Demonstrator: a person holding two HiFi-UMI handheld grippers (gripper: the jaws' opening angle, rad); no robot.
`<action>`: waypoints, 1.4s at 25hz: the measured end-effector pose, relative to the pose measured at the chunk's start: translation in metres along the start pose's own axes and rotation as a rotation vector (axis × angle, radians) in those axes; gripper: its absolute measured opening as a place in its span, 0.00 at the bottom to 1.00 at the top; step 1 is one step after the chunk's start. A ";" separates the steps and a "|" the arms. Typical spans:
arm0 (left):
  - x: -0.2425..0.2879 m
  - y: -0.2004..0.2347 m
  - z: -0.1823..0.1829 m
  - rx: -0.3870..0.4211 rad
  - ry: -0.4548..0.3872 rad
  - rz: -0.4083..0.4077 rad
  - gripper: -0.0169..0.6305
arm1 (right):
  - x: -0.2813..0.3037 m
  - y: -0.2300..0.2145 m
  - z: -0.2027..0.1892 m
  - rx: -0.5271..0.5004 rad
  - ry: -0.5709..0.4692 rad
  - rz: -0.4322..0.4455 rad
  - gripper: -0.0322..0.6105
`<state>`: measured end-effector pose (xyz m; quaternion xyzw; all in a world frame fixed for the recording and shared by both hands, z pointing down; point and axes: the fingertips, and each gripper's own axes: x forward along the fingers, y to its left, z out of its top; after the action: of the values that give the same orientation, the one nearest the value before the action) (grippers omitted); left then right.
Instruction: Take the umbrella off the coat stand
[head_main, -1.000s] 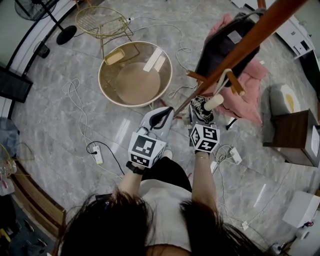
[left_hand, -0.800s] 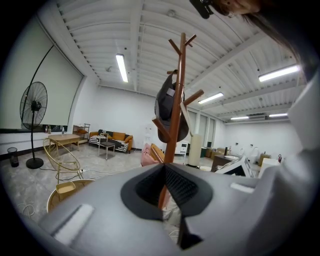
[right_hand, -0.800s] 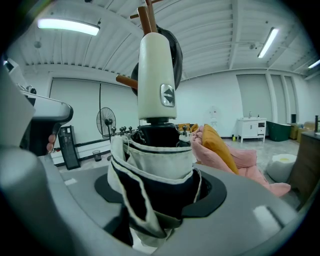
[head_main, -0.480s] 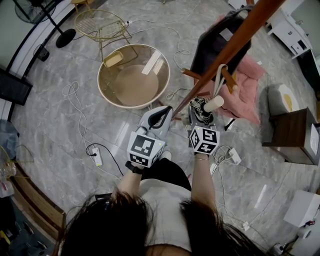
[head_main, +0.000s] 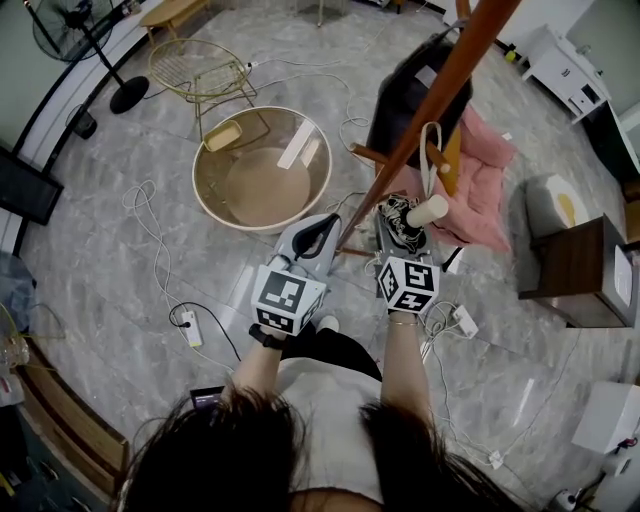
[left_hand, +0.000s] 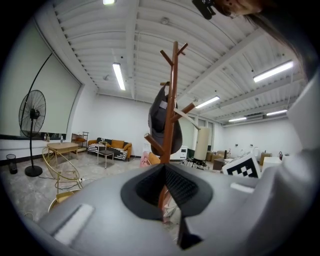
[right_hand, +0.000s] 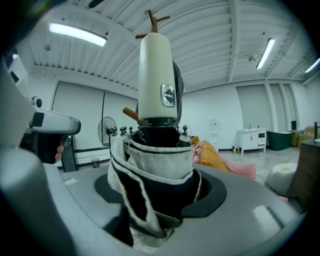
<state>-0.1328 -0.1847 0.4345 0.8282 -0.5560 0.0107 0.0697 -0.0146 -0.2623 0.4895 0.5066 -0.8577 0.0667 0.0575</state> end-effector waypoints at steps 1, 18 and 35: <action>0.000 -0.002 0.003 0.004 -0.006 -0.002 0.12 | -0.002 0.000 0.005 -0.002 -0.009 -0.001 0.48; 0.000 -0.021 0.055 0.069 -0.096 -0.040 0.12 | -0.048 0.002 0.083 -0.048 -0.127 0.051 0.48; 0.008 -0.069 0.090 0.102 -0.159 -0.162 0.12 | -0.136 -0.026 0.138 -0.050 -0.164 0.025 0.48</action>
<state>-0.0717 -0.1779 0.3387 0.8711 -0.4897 -0.0325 -0.0165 0.0687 -0.1816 0.3330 0.4982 -0.8670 0.0043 -0.0011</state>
